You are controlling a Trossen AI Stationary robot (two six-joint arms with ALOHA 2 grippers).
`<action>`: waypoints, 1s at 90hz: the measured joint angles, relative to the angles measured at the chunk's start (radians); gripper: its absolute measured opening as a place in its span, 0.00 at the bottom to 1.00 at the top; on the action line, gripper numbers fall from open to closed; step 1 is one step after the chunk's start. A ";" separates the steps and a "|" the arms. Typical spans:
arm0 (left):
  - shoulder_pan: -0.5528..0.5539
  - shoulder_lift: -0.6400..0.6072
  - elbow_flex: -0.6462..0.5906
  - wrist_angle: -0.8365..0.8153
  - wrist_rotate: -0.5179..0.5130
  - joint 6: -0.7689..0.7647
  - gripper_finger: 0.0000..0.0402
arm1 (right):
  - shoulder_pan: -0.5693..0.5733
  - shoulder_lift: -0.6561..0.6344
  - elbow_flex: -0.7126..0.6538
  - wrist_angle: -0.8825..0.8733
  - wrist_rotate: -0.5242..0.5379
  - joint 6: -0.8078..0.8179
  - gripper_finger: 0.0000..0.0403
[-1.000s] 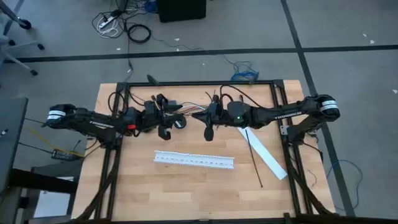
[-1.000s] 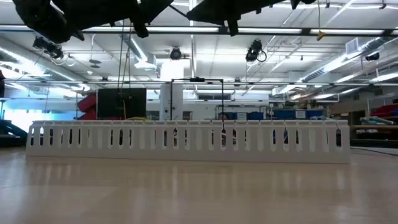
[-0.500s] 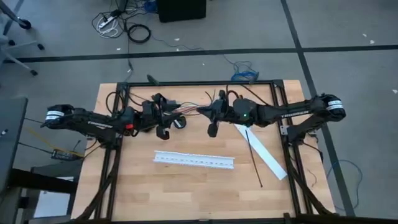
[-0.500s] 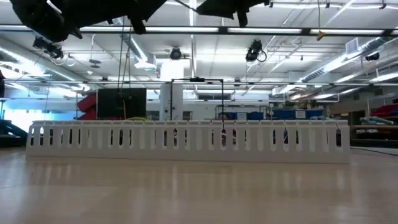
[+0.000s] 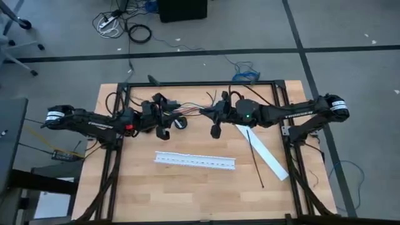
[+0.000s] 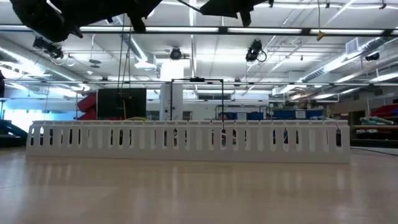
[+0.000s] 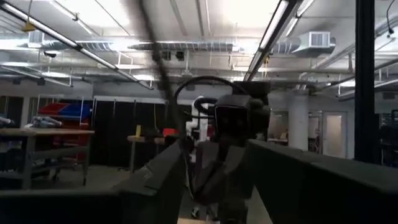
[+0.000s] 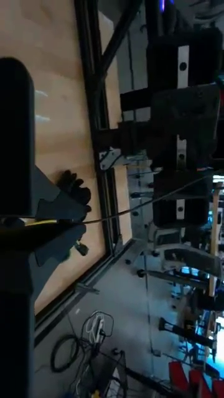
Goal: Ziptie cables
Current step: Wrap the cable wires with the black zip tie
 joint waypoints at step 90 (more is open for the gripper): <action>-0.018 -0.033 0.000 0.022 0.149 0.016 0.05 | 0.000 -0.003 0.000 0.007 -0.034 0.004 0.00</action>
